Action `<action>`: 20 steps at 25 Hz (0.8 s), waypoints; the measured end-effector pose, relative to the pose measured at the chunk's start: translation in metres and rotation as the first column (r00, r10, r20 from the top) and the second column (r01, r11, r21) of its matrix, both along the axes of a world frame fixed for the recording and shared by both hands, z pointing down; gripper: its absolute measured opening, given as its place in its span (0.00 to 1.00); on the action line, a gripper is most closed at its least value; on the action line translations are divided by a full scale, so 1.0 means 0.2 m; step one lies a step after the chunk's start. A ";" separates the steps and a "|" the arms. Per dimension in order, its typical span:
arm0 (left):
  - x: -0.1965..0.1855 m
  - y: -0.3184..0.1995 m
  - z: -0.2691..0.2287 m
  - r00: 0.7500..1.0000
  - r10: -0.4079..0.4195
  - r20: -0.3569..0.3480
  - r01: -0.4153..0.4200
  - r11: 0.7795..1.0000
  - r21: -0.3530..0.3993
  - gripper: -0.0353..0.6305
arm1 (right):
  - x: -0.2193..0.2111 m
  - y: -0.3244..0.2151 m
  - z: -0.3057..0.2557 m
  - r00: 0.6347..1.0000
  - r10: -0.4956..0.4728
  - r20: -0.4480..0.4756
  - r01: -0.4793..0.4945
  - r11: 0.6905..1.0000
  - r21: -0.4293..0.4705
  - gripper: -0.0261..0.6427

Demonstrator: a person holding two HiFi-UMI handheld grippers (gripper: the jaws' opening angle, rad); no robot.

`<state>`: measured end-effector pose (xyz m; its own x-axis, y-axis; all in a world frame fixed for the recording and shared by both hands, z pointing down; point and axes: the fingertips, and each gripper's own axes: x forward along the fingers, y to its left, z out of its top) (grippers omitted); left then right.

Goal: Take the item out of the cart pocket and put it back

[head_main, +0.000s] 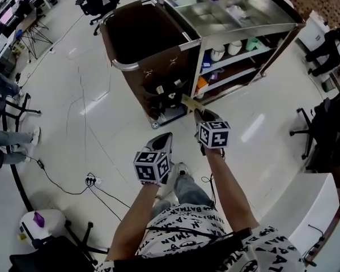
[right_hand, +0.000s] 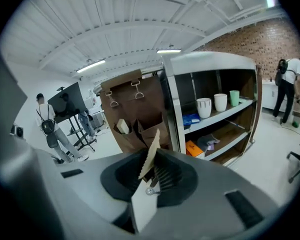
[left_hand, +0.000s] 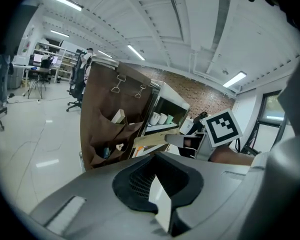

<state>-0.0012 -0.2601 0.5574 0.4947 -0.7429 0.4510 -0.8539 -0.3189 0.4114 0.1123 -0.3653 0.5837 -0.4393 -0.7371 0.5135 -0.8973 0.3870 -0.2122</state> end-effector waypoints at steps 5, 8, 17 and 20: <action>0.02 -0.19 0.09 1.000 -0.027 0.014 0.027 0.999 -0.036 0.06 | -0.03 -0.28 0.18 0.999 -0.036 -0.019 0.035 0.998 -0.059 0.13; 0.02 -0.26 0.16 0.999 -0.044 0.027 0.046 0.998 -0.051 0.06 | -0.08 -0.39 0.28 0.998 -0.063 -0.030 0.060 0.994 -0.087 0.13; 0.03 -0.38 0.32 0.996 -0.067 0.059 0.072 0.992 -0.099 0.06 | -0.17 -0.59 0.66 0.973 -0.164 -0.161 0.133 0.974 -0.185 0.13; 0.01 -0.40 0.36 0.994 -0.092 0.054 0.098 0.988 -0.119 0.06 | -0.23 -0.63 0.73 0.965 -0.187 -0.186 0.148 0.967 -0.205 0.13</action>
